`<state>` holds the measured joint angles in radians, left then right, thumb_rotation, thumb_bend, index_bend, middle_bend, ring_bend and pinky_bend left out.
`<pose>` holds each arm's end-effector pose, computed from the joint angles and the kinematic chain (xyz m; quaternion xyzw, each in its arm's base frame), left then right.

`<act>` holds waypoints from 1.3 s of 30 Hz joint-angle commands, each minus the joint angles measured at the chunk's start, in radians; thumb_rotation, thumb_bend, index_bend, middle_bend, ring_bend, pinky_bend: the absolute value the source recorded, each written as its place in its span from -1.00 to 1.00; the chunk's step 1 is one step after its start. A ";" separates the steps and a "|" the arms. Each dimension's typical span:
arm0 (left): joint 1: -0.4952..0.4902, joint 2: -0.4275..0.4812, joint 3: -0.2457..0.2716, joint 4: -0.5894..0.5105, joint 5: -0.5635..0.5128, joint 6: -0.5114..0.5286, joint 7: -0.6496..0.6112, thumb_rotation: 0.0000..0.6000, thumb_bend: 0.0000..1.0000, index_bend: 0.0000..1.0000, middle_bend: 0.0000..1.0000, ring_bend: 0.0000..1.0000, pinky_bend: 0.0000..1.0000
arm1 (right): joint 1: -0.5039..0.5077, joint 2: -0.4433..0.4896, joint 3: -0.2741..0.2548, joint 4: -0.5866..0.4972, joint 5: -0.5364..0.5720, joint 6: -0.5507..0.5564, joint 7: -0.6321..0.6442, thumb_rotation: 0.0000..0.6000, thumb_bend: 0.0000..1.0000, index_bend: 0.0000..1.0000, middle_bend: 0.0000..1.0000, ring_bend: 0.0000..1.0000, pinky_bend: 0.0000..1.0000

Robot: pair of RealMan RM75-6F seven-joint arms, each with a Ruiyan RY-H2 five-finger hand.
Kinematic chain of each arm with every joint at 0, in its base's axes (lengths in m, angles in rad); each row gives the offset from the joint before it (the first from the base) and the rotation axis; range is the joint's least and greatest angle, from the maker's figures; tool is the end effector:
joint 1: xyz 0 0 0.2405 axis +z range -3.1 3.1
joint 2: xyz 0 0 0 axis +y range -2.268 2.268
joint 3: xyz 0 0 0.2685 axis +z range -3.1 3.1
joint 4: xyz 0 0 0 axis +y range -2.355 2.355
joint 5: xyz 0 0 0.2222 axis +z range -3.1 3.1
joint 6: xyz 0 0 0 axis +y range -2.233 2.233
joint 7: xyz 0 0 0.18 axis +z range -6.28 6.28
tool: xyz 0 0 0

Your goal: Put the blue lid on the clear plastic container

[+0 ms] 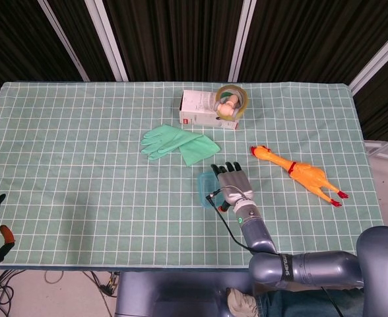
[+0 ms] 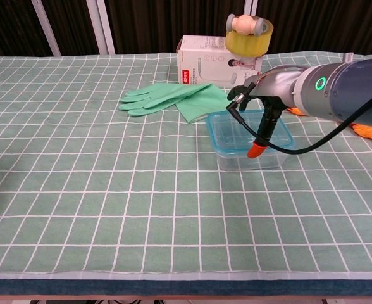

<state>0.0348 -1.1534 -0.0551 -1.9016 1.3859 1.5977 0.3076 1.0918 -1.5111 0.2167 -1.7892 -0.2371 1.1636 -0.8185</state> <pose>-0.2995 0.1782 0.1449 -0.5193 -0.4293 -0.3516 0.6500 -0.0799 -0.3860 -0.0428 0.7264 -0.4565 0.2337 0.4574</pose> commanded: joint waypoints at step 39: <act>0.000 -0.002 0.001 0.000 -0.002 0.001 0.007 1.00 0.52 -0.80 -1.00 -1.00 -1.00 | -0.018 0.172 0.028 -0.224 0.037 0.078 -0.024 1.00 -0.52 -1.00 -1.00 -1.00 -1.00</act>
<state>0.0347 -1.1551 -0.0540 -1.9012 1.3841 1.5984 0.3147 1.0930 -1.3748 0.2396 -1.9715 -0.1654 1.2211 -0.8639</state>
